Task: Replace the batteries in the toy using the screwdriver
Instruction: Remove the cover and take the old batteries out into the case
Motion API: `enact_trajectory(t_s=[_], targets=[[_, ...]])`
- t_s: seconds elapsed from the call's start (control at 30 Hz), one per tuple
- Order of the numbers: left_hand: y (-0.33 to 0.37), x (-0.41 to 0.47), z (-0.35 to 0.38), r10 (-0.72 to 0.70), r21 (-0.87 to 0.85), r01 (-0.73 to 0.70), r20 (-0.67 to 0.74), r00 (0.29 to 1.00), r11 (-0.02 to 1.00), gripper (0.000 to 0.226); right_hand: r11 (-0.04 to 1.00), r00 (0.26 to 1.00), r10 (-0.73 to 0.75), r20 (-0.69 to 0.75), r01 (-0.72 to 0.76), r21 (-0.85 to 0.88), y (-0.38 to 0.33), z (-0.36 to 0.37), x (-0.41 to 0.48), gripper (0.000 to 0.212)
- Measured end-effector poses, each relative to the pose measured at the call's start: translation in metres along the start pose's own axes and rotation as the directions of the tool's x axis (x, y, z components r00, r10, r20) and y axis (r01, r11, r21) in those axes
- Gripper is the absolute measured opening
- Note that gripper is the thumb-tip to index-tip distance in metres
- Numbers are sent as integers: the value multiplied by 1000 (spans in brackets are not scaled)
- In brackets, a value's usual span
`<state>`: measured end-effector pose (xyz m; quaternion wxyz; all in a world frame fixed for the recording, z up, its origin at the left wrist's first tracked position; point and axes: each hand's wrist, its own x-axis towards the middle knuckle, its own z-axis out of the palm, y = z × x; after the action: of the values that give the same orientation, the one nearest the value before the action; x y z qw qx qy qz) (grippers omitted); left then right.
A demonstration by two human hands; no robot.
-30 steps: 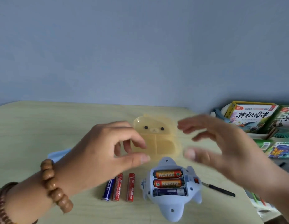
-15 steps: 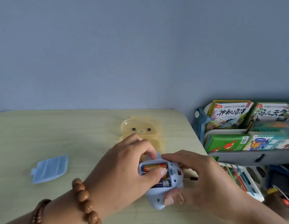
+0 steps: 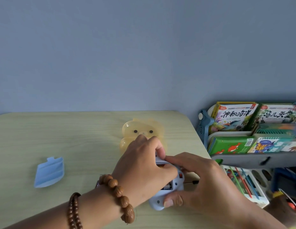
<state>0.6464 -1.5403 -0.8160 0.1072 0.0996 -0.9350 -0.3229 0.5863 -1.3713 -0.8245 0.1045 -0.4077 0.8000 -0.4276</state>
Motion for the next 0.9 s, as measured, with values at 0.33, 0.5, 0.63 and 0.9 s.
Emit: enact_trajectory(t_s=[0.33,0.5,0.63,0.9], targets=[[0,0,6,27,-66,-27,-6,1000,997,21,1000,1000,-7,-8,7,0,0,0,1,67],[-7,-7,2,127,-84,-129,-25,992,988,22,1000,1000,10,12,-10,0,-1,-1,1,61],[-13,-12,3,221,-103,-226,-58,974,969,22,999,1000,8,6,-8,-42,-1,1,1,60],[-25,-14,1,367,-149,-367,-28,930,918,13,997,1000,-4,-11,3,-75,-1,0,1,60]])
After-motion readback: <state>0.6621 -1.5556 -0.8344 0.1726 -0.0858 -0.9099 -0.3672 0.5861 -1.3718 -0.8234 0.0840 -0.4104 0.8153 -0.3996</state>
